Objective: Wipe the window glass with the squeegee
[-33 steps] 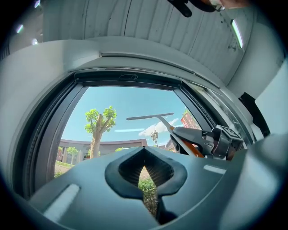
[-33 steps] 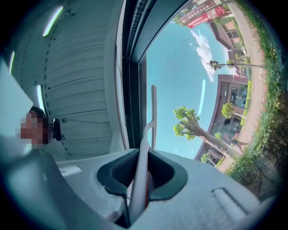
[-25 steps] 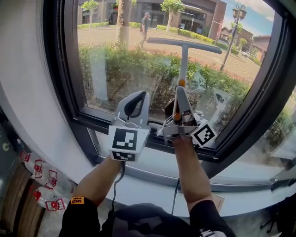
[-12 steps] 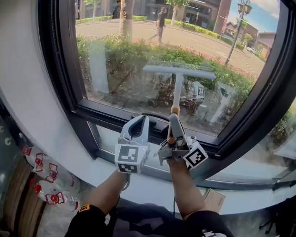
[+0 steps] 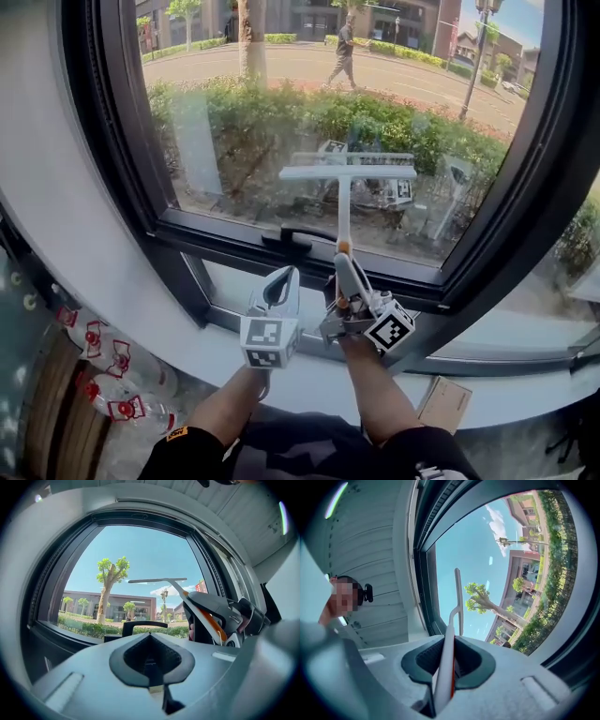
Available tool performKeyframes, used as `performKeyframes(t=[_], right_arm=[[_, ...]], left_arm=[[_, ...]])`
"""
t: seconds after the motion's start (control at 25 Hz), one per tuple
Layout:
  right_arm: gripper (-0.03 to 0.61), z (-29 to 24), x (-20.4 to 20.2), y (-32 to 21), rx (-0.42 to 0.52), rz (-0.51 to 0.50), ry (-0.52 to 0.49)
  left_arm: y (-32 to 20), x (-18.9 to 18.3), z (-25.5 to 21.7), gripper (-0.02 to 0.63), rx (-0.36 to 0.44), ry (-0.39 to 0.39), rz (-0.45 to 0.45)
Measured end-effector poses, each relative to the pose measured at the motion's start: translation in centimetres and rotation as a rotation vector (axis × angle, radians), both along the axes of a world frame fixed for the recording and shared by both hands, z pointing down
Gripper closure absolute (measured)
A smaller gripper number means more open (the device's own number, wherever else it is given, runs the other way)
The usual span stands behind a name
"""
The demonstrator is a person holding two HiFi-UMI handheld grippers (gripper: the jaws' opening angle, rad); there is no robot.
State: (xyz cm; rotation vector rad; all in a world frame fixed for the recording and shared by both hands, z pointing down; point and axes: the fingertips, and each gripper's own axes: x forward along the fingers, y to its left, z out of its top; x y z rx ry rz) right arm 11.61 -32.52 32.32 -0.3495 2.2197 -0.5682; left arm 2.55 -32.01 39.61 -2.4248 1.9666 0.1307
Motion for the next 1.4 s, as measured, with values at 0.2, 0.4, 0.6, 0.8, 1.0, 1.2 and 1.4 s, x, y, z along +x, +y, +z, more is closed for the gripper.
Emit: performKeyframes(t=[0.2, 0.4, 0.6, 0.8, 1.0, 1.2, 1.4], right_arm=[[0.529, -0.2, 0.4, 0.2, 0.008, -0.019, -0.008], [0.529, -3.9, 2.2, 1.0, 0.080, -0.038, -0.055], [0.529, -9.4, 4.3, 0.9, 0.178, -0.018, -0.071], [0.529, -15.6, 7.0, 1.1, 0.258, -0.007, -0.100], [0.529, -20.1, 8.7, 0.5, 0.287, 0.002, -0.104], [0.529, -21.1, 9.1, -0.7, 0.262, 0.011, -0.103], [0.529, -20.5, 9.3, -1.6, 0.227, 0.009, -0.110]], left_arm=[[-0.2, -0.2, -0.6, 0.595, 0.011, -0.015, -0.010], [0.1, 0.8, -5.2, 0.595, 0.112, -0.041, 0.010], [0.2, 2.1, -9.9, 0.595, 0.203, -0.079, 0.025], [0.3, 3.8, -15.3, 0.595, 0.290, -0.113, 0.048], [0.9, 5.2, -20.3, 0.595, 0.372, -0.127, 0.059], [1.5, 5.5, -21.7, 0.595, 0.386, -0.131, 0.055], [1.2, 5.1, -21.1, 0.595, 0.376, -0.130, 0.048]])
